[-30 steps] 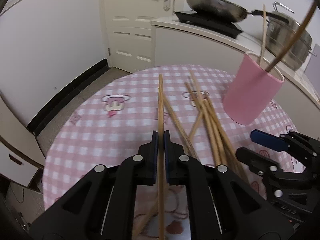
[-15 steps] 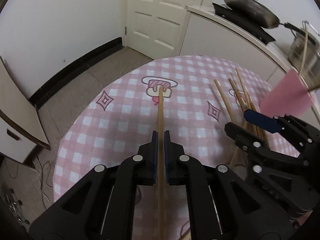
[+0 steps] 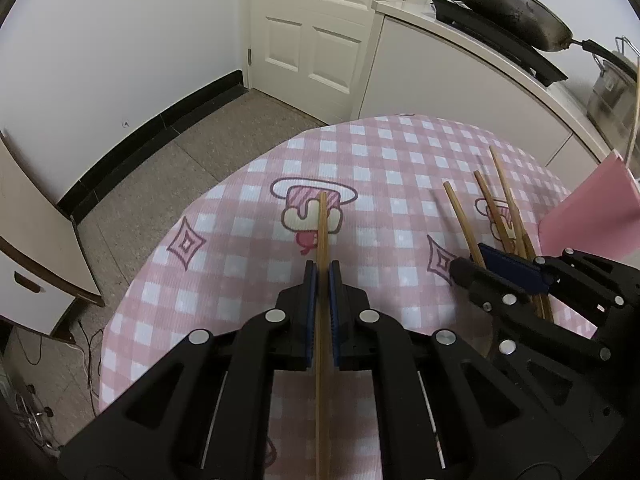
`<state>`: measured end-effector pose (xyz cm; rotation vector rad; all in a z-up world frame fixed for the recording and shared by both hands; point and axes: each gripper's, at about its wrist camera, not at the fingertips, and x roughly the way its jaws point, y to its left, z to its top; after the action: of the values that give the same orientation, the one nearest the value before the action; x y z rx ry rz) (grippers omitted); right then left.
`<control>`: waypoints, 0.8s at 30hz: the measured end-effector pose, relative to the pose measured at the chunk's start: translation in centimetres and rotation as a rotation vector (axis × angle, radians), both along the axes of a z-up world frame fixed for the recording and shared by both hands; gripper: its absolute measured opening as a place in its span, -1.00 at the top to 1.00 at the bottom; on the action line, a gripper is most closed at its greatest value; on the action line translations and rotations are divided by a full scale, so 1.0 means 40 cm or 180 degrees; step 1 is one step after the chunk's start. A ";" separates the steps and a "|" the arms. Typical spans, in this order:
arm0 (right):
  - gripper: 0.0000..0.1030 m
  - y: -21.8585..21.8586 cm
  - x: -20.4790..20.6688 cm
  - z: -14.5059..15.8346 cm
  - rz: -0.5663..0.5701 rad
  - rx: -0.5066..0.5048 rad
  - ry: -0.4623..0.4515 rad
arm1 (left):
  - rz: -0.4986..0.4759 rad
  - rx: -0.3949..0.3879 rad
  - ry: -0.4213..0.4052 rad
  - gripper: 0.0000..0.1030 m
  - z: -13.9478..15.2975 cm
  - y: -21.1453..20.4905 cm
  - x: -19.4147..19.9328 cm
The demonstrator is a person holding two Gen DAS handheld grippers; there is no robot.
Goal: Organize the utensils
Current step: 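Grasp a chopstick with the left gripper while the right gripper grasps another, then lift both held chopsticks upright and carry them over the pink cup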
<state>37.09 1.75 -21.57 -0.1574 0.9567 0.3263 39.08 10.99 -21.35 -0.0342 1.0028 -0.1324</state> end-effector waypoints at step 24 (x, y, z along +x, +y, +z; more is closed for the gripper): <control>0.91 0.013 -0.231 0.275 0.0390 0.0690 -0.0540 | 0.0171 -0.0304 -0.0835 0.88 0.331 0.037 -0.271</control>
<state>27.84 2.27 -10.57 -0.0444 0.7398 0.5187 28.25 12.48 -8.10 -0.1279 0.7325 -0.1319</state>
